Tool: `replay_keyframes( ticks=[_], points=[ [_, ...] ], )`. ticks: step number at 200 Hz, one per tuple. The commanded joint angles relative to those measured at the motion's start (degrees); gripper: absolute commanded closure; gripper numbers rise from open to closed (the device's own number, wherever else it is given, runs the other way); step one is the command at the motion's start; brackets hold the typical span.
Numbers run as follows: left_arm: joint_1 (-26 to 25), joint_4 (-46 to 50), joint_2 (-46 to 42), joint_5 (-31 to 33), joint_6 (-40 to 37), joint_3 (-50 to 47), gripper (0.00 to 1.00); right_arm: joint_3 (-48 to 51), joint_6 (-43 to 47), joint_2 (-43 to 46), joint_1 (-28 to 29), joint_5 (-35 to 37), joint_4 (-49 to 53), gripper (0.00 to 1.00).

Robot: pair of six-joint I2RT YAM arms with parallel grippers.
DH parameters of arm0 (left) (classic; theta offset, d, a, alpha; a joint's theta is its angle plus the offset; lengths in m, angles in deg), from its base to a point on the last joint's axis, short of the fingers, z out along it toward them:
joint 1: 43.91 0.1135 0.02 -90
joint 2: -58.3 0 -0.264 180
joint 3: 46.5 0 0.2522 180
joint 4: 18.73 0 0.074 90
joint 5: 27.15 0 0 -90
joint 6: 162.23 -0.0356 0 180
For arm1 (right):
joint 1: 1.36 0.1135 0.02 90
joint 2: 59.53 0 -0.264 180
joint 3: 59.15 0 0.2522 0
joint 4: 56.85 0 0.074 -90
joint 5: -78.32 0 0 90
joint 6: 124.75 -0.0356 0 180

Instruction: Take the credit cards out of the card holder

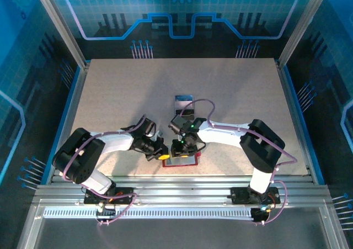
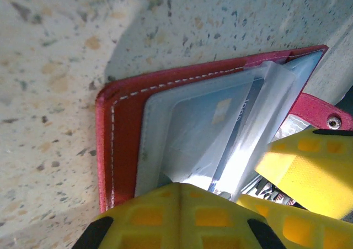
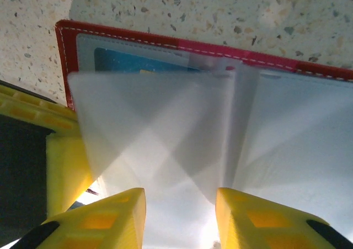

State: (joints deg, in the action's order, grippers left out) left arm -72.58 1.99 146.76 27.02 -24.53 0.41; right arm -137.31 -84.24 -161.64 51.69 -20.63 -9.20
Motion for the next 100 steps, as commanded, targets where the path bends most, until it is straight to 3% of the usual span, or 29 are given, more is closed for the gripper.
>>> replay_keyframes(
  ticks=[1, 100],
  points=[
    [-0.2, 0.7, 1.1, 0.4, -0.9, -0.6, 1.00, -1.3, 0.5, -0.5, 1.0, 1.6, 2.9, 0.62],
    [-0.2, 2.1, -0.8, -0.6, -0.2, 1.3, 0.98, 1.4, -0.7, 2.0, 0.4, 0.7, -0.1, 0.64]
  ],
)
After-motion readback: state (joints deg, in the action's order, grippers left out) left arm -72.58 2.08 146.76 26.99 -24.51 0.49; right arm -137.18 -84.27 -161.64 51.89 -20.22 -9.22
